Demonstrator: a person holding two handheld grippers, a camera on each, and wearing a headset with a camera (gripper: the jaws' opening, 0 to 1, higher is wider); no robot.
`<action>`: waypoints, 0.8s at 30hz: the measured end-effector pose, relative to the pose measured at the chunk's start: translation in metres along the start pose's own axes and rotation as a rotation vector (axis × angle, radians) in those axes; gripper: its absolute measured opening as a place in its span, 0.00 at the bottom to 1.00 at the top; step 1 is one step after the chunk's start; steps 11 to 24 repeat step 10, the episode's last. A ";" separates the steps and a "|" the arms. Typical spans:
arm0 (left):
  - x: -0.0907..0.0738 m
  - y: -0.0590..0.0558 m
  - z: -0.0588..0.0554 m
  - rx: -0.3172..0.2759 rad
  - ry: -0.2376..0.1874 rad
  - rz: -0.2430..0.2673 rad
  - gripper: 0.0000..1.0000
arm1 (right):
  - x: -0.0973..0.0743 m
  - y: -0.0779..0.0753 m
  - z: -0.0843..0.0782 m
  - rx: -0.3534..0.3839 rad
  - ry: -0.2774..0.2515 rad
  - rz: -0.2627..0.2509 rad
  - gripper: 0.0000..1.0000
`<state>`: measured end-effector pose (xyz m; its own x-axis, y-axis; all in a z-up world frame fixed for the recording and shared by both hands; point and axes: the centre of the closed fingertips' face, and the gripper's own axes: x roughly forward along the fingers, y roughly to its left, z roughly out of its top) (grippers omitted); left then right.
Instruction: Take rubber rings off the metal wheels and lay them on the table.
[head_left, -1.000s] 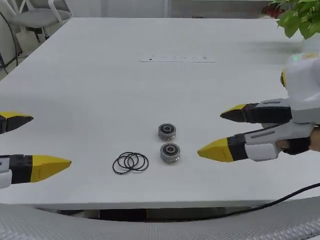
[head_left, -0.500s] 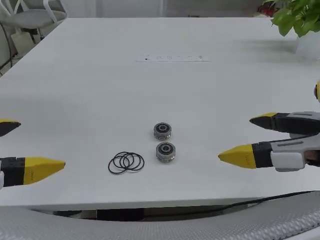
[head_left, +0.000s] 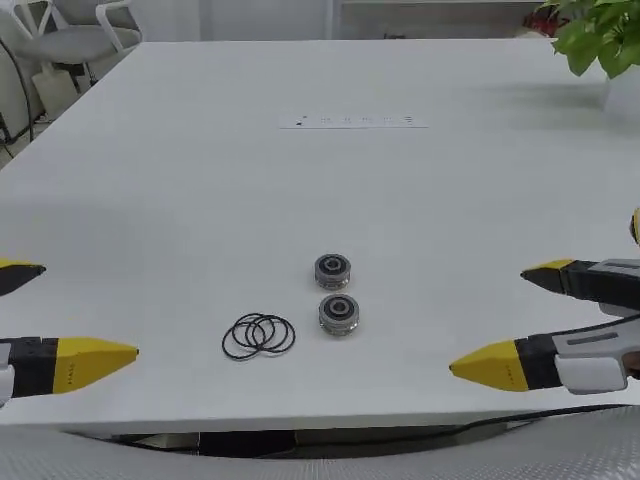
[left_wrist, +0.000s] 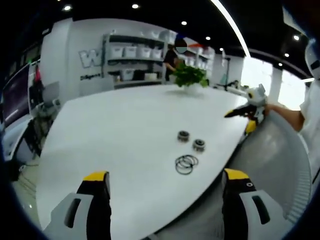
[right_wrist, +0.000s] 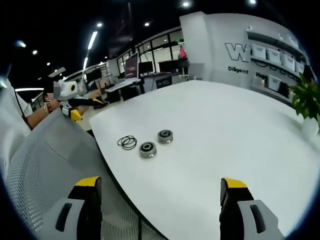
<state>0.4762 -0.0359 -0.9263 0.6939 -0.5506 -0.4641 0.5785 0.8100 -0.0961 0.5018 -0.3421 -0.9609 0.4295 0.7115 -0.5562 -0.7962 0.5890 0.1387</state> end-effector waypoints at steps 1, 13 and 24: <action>0.000 0.000 0.000 -0.004 -0.001 0.000 0.94 | 0.000 0.001 -0.001 0.002 0.004 0.005 0.99; 0.004 -0.004 -0.001 0.003 0.012 0.000 0.92 | 0.003 0.020 -0.007 -0.014 0.039 0.054 0.99; 0.004 -0.004 -0.001 0.003 0.012 0.000 0.92 | 0.003 0.020 -0.007 -0.014 0.039 0.054 0.99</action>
